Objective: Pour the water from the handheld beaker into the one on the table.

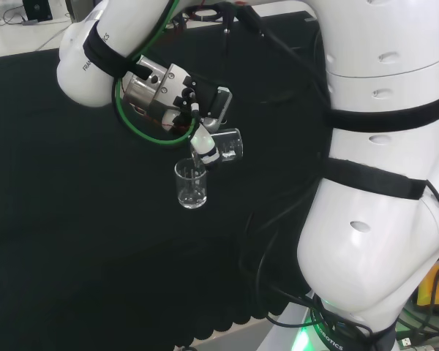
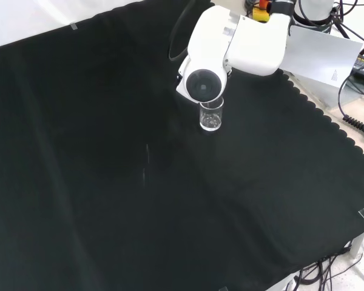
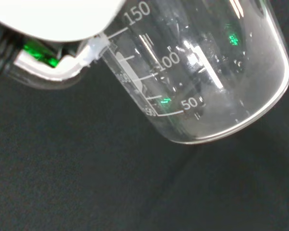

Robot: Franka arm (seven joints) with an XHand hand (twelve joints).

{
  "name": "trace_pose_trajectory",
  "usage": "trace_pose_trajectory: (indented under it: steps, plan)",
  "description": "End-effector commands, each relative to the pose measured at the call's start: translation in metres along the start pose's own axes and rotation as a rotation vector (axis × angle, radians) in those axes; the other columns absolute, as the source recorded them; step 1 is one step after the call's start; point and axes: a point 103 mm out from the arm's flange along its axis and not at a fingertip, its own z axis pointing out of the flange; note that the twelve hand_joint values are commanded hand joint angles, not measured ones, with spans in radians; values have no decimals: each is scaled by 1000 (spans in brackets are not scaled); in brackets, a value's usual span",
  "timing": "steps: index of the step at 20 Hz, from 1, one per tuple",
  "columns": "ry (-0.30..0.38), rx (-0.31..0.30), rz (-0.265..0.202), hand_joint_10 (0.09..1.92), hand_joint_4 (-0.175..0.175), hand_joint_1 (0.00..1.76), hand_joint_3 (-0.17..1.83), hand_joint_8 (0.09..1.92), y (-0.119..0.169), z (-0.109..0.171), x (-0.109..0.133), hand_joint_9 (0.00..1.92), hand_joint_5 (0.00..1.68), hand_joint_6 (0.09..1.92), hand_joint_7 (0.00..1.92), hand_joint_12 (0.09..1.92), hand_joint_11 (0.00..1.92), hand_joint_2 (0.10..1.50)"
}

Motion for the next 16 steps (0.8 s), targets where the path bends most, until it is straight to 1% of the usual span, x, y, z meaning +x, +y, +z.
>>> trace_pose_trajectory:
  steps: [1,11,13,14,16]
  plan:
    - [3,26,6,87,-175,1321,838,621,-1,-4,3,1793,1314,659,1372,698,1453,531]
    - [-3,-3,4,87,-175,1321,839,623,-3,-5,3,1792,1313,662,1371,697,1454,531]
    - [18,-22,-5,87,-175,1320,839,624,-3,-5,3,1792,1312,662,1371,697,1453,531]
    - [38,-37,-13,87,-175,1321,839,624,-4,-5,2,1792,1312,663,1371,696,1453,531]
    - [67,-83,-23,87,-175,1321,839,624,-7,-4,0,1792,1312,663,1371,696,1453,531]
